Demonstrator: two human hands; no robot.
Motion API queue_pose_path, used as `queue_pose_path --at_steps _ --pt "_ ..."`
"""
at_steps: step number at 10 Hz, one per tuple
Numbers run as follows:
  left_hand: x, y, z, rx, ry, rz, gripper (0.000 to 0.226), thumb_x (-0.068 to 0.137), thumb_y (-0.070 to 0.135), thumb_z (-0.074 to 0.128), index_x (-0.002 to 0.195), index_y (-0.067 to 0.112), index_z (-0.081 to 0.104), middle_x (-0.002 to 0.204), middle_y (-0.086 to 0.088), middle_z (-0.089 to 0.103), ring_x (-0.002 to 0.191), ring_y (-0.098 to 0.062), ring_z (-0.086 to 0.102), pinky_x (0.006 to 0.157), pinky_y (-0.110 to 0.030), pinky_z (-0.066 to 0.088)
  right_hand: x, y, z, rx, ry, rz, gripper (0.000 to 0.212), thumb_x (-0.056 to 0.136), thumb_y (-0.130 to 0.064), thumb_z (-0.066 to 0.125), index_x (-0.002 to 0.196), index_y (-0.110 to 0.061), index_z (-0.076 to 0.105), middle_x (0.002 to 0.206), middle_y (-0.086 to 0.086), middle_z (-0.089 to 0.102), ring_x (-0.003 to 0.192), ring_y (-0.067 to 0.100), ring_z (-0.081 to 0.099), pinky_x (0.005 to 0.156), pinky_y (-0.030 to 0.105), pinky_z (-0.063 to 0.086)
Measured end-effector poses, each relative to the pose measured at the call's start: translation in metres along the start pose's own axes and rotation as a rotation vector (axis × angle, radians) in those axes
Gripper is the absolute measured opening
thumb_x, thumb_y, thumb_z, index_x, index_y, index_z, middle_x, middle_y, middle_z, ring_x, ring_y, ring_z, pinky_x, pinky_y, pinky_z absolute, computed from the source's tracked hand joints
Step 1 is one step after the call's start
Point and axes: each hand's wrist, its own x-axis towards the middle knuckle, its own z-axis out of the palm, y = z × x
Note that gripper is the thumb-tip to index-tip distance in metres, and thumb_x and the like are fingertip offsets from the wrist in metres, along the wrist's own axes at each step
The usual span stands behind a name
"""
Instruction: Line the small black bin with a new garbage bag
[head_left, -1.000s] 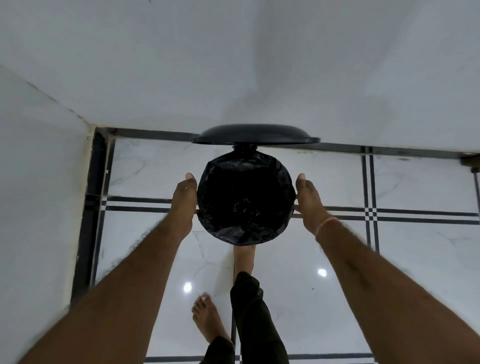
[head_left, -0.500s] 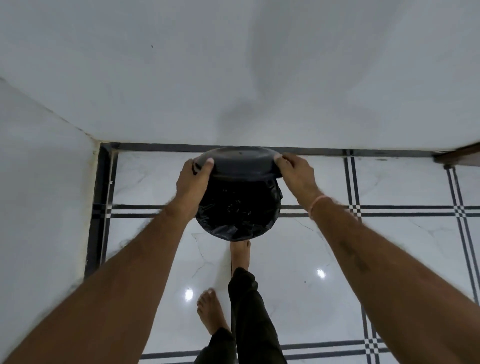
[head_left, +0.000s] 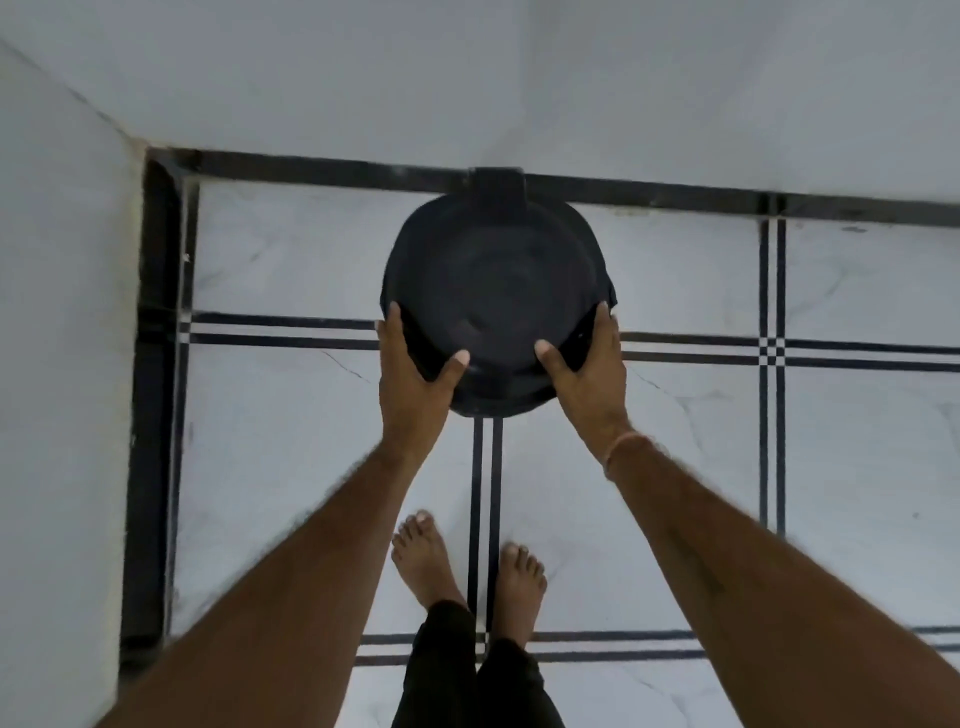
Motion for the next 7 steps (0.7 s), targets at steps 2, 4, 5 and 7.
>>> queue_pose_path --at_steps 2,4,5,7 --pt "-0.011 -0.018 0.006 -0.047 0.051 0.042 0.096 0.089 0.043 0.077 0.164 0.029 0.019 0.168 0.004 0.029 0.153 -0.018 0.032 0.121 -0.041 0.039 -0.02 0.015 0.013 0.115 0.074 0.02 0.096 0.091 -0.045 0.076 0.166 -0.015 0.024 0.171 0.005 0.029 0.157 0.024 0.03 0.128 0.038 0.029" --pt "-0.015 0.0 -0.014 0.086 -0.017 0.018 0.095 0.091 0.053 0.069 0.165 0.025 0.016 0.172 -0.009 0.014 0.158 -0.025 0.019 0.125 -0.046 0.029 -0.023 -0.001 -0.007 -0.005 -0.008 0.036 0.095 0.092 -0.05 0.073 0.167 -0.02 0.021 0.172 0.005 0.026 0.158 0.025 0.027 0.127 0.043 0.029" --pt "-0.037 0.042 -0.046 0.183 -0.011 0.069 0.09 0.093 0.06 0.062 0.163 0.023 0.021 0.172 -0.009 0.02 0.158 -0.027 0.019 0.125 -0.048 0.027 -0.049 -0.04 -0.041 -0.076 0.007 -0.119 0.081 0.098 -0.058 0.057 0.164 -0.023 0.026 0.169 0.005 0.032 0.157 0.026 0.028 0.124 0.049 0.036" --pt "-0.122 0.2 -0.157 0.28 0.125 0.423 0.075 0.099 0.052 0.058 0.162 0.024 0.029 0.168 0.0 0.032 0.154 -0.022 0.029 0.124 -0.044 0.029 -0.139 -0.178 -0.163 -0.025 0.115 -0.399 0.064 0.106 -0.049 0.05 0.163 -0.026 0.032 0.17 -0.002 0.032 0.158 0.018 0.027 0.128 0.041 0.028"
